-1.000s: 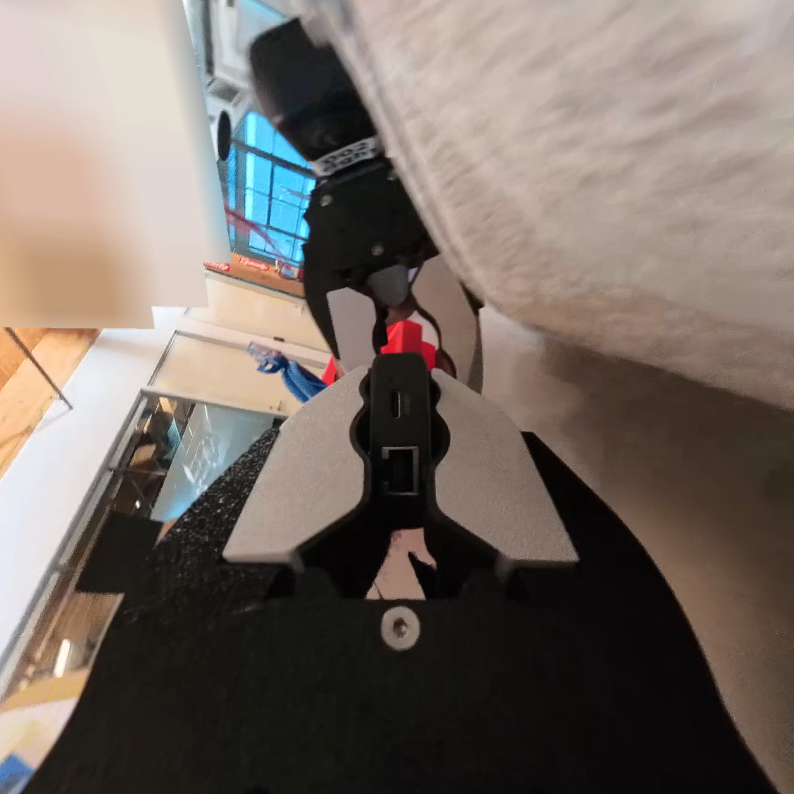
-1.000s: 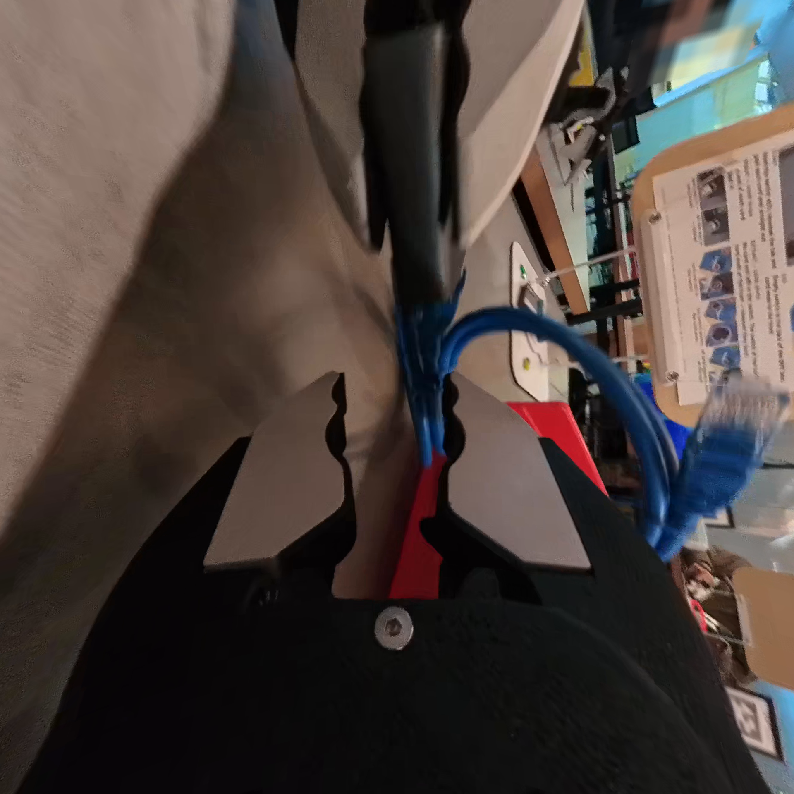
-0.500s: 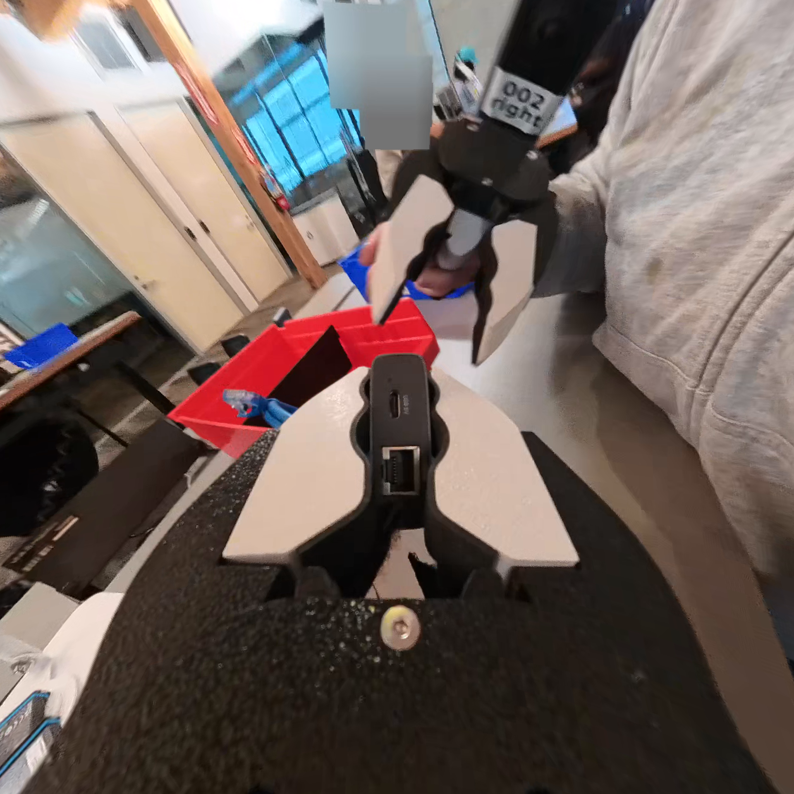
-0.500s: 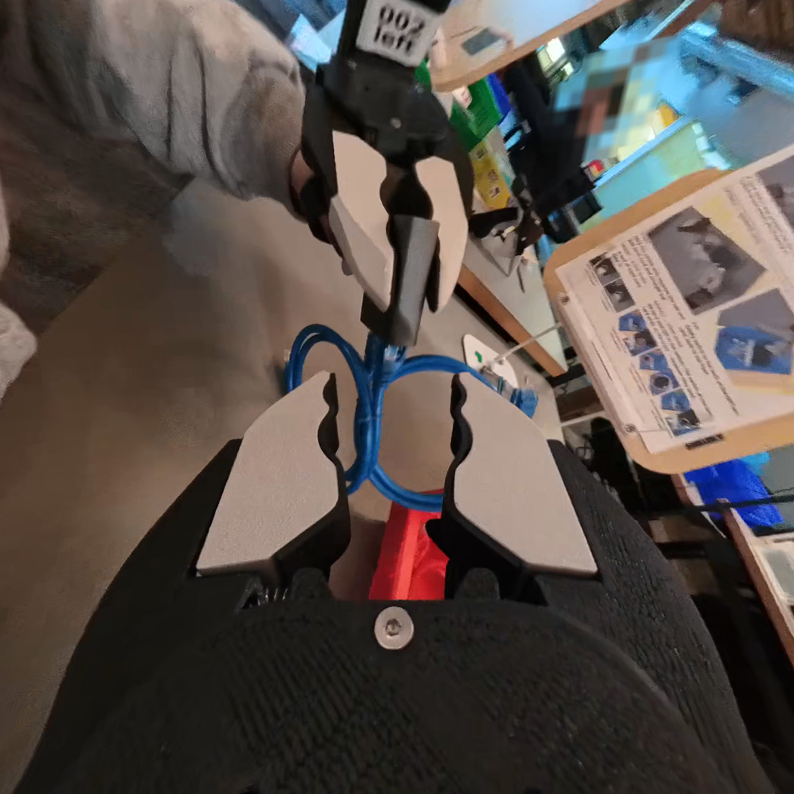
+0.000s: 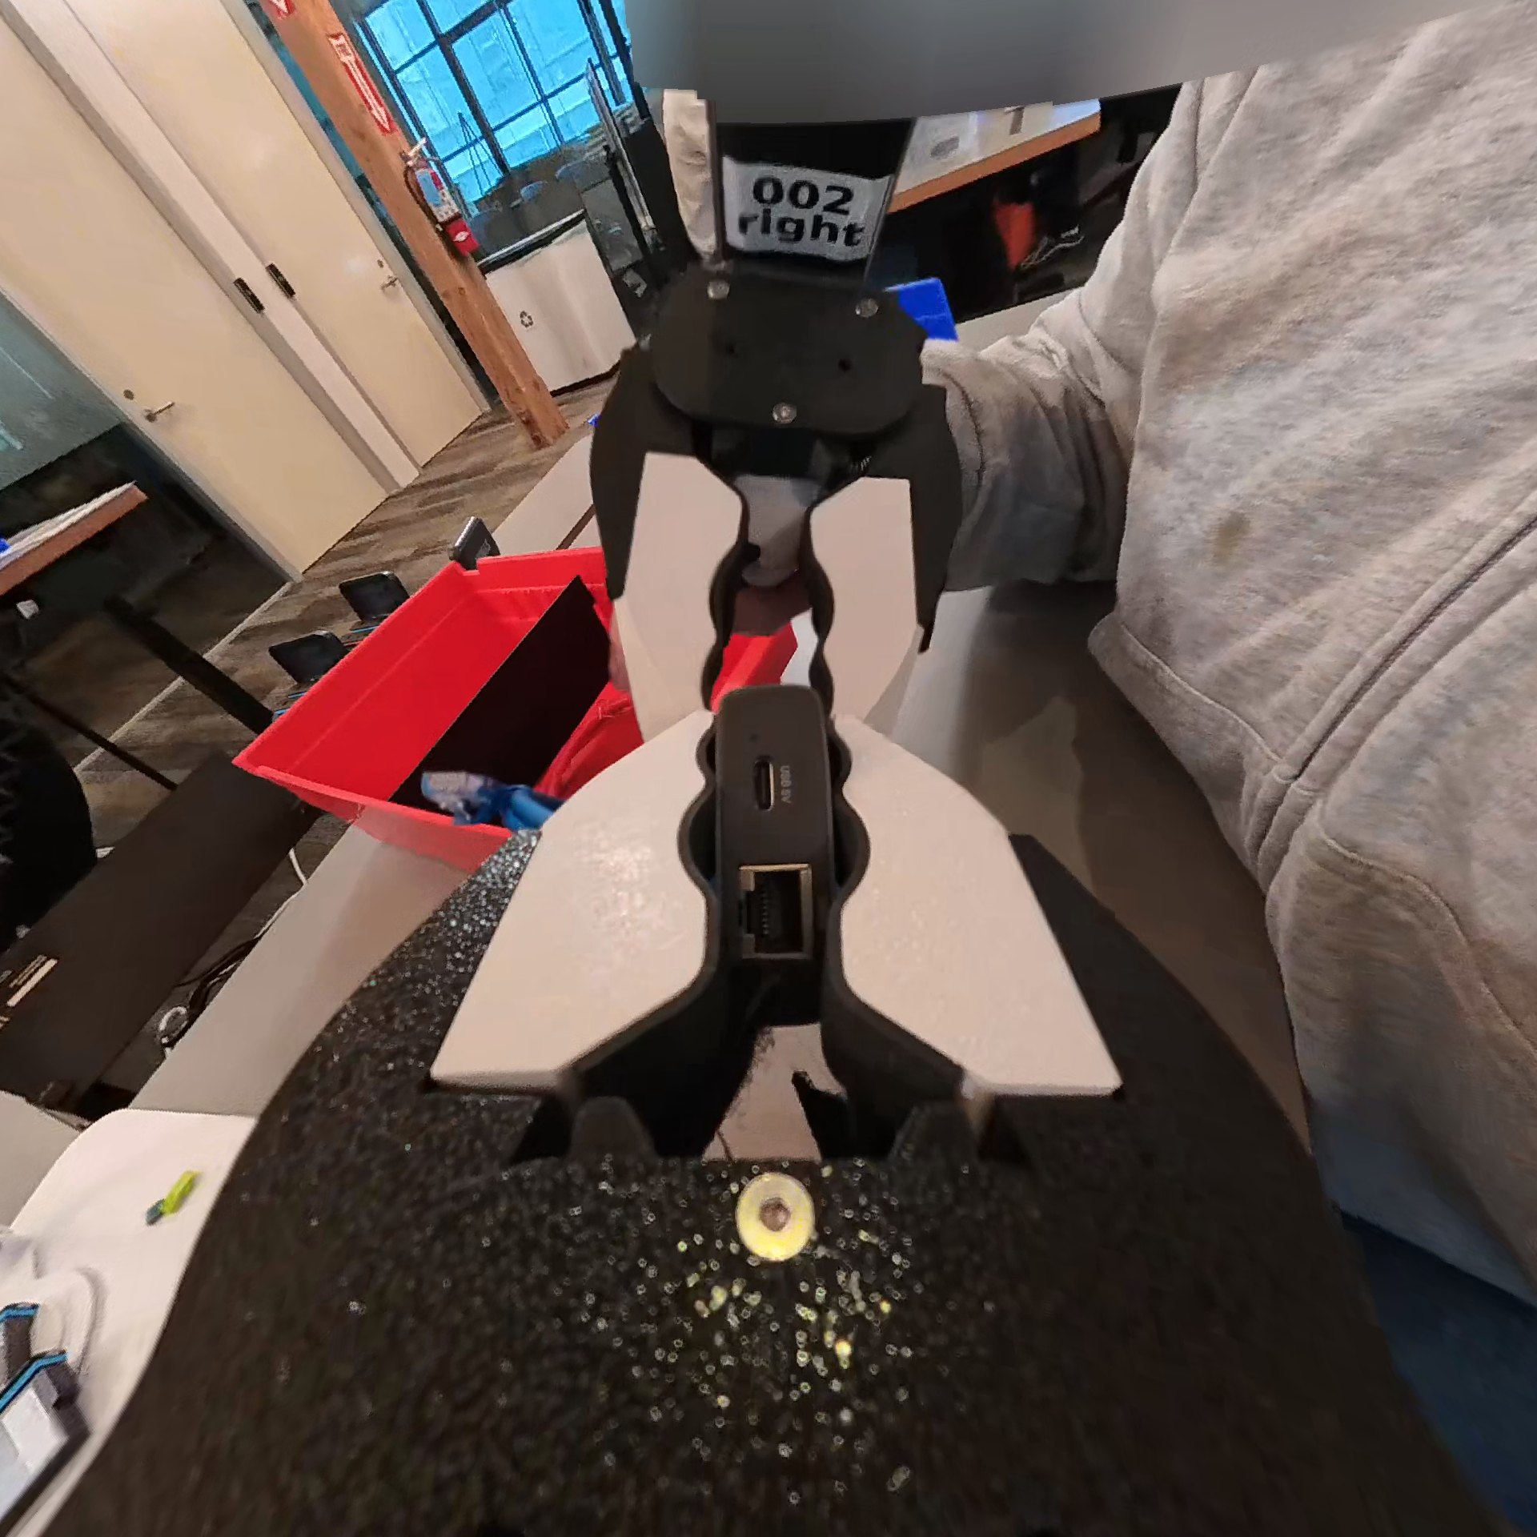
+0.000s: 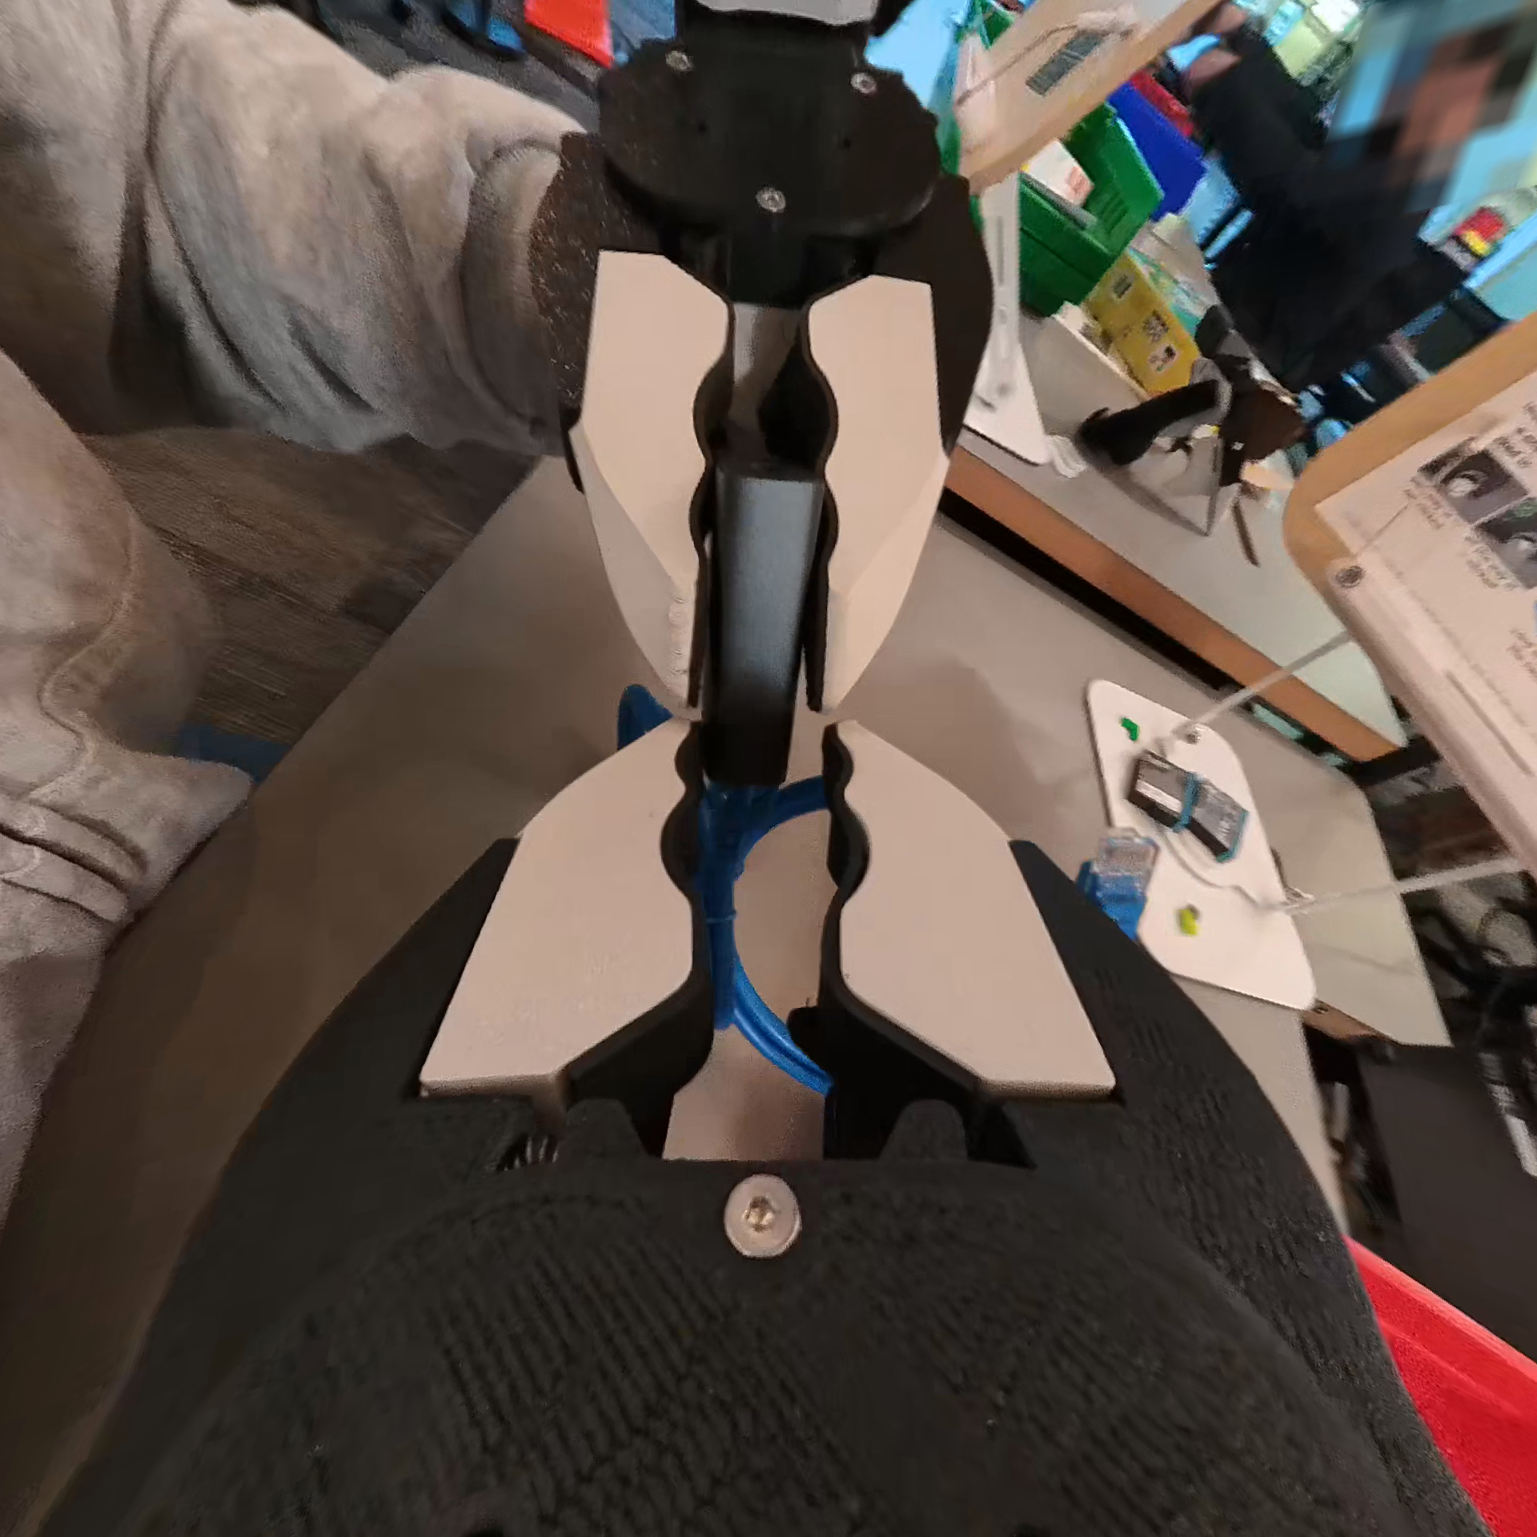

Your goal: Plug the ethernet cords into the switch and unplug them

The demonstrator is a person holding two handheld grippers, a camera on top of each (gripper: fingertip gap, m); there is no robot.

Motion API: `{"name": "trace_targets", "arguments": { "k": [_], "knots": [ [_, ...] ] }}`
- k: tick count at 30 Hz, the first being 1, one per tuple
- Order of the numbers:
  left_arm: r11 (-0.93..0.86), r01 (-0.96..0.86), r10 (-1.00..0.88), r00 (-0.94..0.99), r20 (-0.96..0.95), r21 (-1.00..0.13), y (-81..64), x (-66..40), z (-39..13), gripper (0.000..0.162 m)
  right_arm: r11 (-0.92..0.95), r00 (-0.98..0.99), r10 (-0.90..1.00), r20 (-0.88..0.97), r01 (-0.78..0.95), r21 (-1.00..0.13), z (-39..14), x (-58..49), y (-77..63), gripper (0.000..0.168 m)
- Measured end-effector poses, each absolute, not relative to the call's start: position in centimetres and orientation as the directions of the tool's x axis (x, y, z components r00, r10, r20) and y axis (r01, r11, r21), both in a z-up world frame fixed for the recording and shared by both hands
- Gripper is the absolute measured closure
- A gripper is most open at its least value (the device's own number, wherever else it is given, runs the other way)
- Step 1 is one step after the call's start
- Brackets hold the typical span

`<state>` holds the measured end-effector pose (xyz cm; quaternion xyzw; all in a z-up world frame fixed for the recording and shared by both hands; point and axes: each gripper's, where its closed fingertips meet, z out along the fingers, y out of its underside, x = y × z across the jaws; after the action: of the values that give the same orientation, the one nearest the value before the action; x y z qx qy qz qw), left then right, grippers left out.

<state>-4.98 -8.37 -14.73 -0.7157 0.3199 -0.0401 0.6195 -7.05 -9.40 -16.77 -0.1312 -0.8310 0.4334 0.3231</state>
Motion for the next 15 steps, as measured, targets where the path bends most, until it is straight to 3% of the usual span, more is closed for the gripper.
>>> {"name": "trace_targets", "arguments": {
  "k": [1, 7, 10, 11, 15],
  "knots": [
    [-0.027, -0.398, -0.505, 0.797, -0.331, -0.917, -8.3, -4.9, -14.6, 0.141, 0.569, -0.777, 0.49, 0.395, -0.057, -0.82, -16.9, -6.8, -9.6, 0.149],
    [0.063, -0.323, -0.392, 0.862, -0.321, -0.944, -8.1, -5.3, -12.5, 0.136, 0.431, -0.77, 0.53, 0.355, -0.116, -0.895, -15.3, -6.6, -9.3, 0.15],
    [0.116, -0.296, -0.28, 0.906, -0.317, -0.948, -8.4, -6.5, -11.7, 0.108, 0.338, -0.751, 0.571, 0.332, -0.153, -0.929, -13.9, -6.6, -8.5, 0.151],
    [0.148, -0.301, -0.228, 0.917, -0.329, -0.942, -8.5, -6.9, -11.5, 0.107, 0.296, -0.753, 0.575, 0.32, -0.174, -0.939, -13.3, -6.4, -8.4, 0.151],
    [0.331, -0.249, -0.153, 0.938, -0.312, -0.91, -9.4, -6.3, -9.5, 0.133, 0.171, -0.795, 0.546, 0.263, -0.201, -0.965, -11.8, -5.4, -8.5, 0.151]
  ]
}}
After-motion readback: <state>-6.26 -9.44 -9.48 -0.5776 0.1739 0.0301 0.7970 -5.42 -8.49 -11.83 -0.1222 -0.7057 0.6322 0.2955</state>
